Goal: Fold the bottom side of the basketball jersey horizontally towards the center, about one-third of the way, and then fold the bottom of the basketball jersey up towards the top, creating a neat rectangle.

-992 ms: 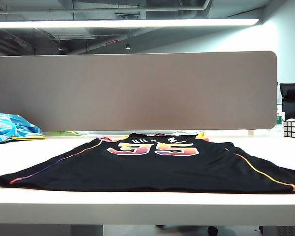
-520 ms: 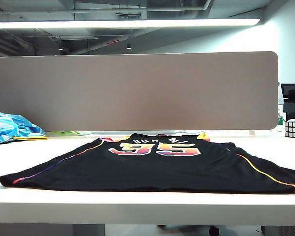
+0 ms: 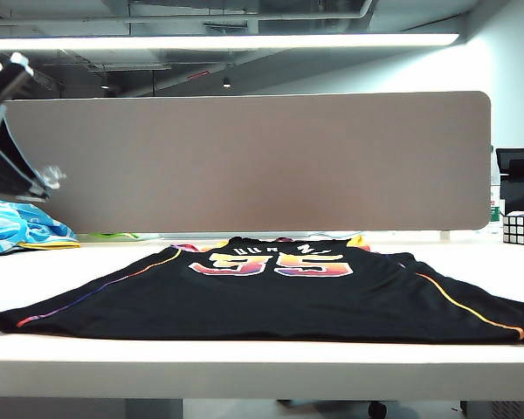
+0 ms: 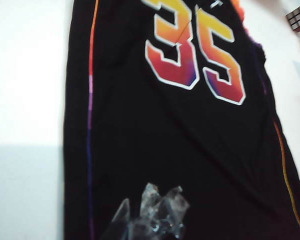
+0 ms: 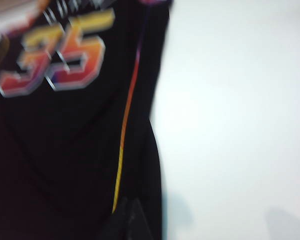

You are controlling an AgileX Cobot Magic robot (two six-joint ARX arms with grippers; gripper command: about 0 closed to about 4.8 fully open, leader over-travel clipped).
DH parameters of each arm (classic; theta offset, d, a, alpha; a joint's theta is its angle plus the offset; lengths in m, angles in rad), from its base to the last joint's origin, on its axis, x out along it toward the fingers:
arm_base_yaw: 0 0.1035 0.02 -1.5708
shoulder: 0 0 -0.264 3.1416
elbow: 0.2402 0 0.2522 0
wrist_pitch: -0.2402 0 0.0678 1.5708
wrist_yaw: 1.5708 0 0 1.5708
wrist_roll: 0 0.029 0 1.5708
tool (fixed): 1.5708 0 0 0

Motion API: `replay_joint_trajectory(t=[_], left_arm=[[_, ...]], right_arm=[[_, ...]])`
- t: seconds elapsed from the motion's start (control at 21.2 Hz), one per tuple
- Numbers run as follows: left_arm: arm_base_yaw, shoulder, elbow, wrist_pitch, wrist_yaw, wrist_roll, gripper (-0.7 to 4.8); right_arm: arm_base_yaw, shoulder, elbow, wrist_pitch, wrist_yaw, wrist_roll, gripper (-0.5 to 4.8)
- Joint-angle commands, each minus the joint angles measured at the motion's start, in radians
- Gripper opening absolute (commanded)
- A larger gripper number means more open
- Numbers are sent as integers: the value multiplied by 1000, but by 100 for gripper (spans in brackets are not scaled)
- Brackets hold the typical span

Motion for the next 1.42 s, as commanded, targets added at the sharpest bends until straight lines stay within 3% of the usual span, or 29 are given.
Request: replay_joint_trajectory(t=[0.05, 0.09, 0.28, 0.47, 0.66, 1.04, 1.18, 1.42], left_arm=[[2, 37, 5, 12, 8, 69, 165], [2, 47, 5, 11, 8, 72, 288], [2, 53, 5, -2, 8, 72, 296], [2, 68, 6, -26, 13, 73, 296], [2, 124, 25, -67, 35, 87, 296], [1, 224, 112, -281, 34, 183, 296], [1, 225, 113, -335, -24, 192, 296], [0, 225, 113, -410, -19, 204, 296]], right_arm=[[-2, 224, 140, -79, -55, -84, 3], [-2, 310, 193, -103, -67, -104, 50], [-2, 480, 287, -145, -80, -106, 174], [-2, 605, 338, -177, -124, -135, 191], [-2, 704, 349, -183, -154, -149, 341], [-2, 806, 348, -204, -156, -182, 348], [-2, 824, 348, -211, -154, -182, 347], [-2, 826, 347, -292, -158, -185, 347]])
